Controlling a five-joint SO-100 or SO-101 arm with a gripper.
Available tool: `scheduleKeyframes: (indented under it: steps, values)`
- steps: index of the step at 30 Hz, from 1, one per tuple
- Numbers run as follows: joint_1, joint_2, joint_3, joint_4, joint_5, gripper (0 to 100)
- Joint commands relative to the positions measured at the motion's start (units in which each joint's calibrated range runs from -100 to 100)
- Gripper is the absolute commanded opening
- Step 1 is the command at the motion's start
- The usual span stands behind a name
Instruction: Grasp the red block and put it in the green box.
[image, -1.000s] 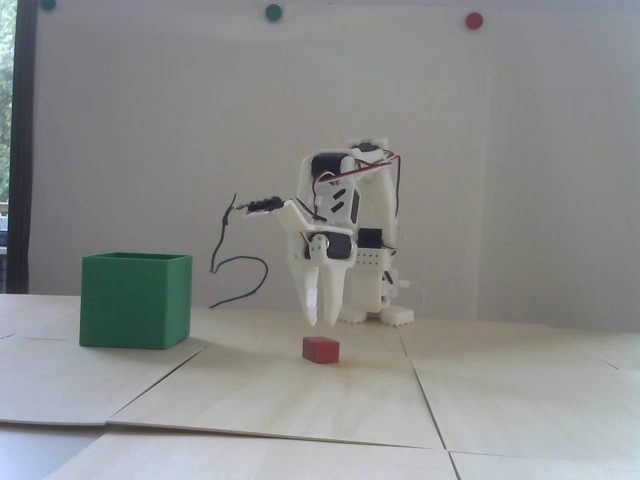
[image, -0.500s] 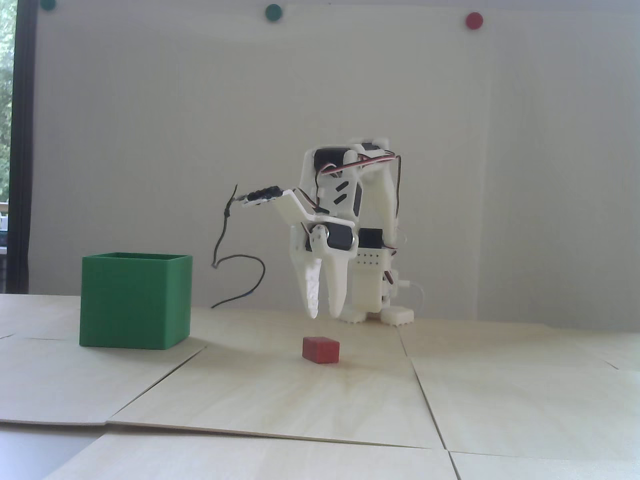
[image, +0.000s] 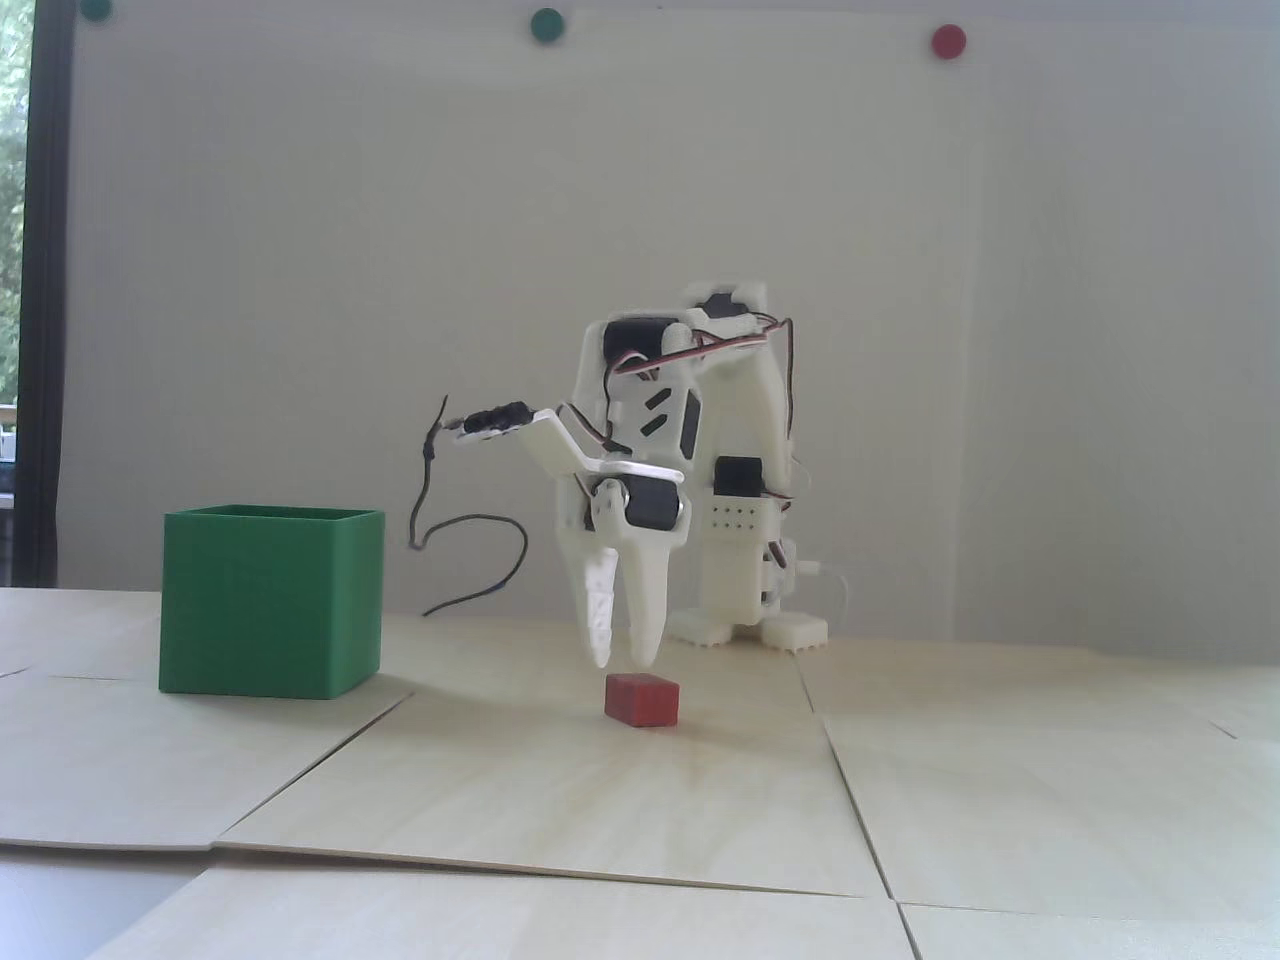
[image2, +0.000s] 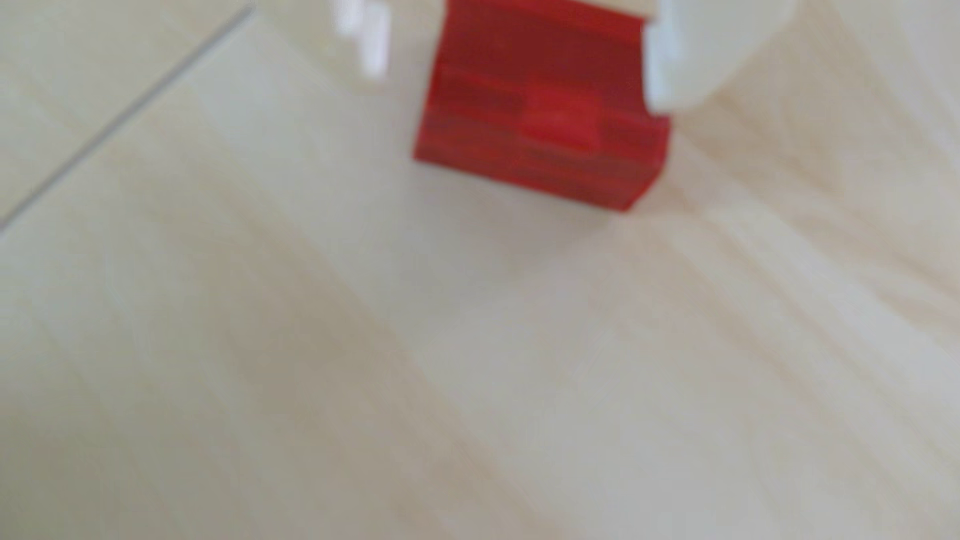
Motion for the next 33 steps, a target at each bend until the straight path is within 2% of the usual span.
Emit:
scheduleKeyframes:
  steps: [1,8,33]
  values:
    - [0.51,-1.32,-5.19,-0.11,0.29,18]
    - [0.59,-1.32,-5.19,0.39,2.22,23]
    - [3.97,-1.16,-8.74,-0.20,3.42,23]
